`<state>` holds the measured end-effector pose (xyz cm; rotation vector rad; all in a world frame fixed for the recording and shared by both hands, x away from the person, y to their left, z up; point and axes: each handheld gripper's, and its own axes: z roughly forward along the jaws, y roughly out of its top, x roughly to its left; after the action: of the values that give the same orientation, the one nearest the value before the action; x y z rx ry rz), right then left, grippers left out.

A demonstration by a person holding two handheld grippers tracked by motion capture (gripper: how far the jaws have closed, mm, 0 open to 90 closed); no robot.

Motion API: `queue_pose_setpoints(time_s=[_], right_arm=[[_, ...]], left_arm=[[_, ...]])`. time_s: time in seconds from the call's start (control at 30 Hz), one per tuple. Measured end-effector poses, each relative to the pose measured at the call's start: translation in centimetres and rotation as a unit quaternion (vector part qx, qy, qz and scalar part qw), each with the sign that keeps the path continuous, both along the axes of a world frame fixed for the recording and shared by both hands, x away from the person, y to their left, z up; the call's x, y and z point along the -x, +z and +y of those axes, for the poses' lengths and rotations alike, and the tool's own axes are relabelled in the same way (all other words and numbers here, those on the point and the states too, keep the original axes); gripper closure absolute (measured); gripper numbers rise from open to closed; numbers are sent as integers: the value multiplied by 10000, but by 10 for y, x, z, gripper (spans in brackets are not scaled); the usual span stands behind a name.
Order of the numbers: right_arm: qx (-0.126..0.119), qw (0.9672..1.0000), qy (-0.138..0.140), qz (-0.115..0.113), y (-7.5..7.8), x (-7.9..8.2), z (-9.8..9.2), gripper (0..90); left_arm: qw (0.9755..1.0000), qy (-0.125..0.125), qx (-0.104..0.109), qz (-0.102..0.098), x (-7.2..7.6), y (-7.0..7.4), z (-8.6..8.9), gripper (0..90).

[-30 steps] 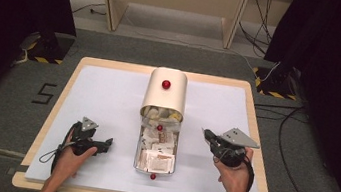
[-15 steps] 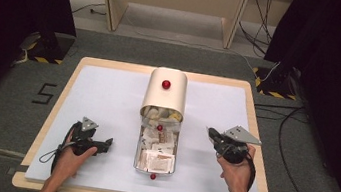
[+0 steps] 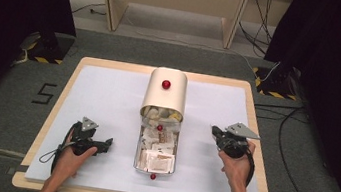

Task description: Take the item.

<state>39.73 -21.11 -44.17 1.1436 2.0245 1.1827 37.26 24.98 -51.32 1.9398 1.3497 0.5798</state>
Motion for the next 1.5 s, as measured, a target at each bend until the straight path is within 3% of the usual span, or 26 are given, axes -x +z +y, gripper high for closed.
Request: queue_pose_setpoints(time_s=[0.33,0.53,1.5], right_arm=[[-89,9996,-219,134,-12,-21,-12,897],[-51,9996,-189,185,-16,-31,-8,897],[-4,9996,-172,230,-24,-46,-3,897]], left_arm=[[10000,-2,2,2,0,0,0,93],[10000,-2,1,1,0,0,0,93],[10000,-3,2,1,0,0,0,93]])
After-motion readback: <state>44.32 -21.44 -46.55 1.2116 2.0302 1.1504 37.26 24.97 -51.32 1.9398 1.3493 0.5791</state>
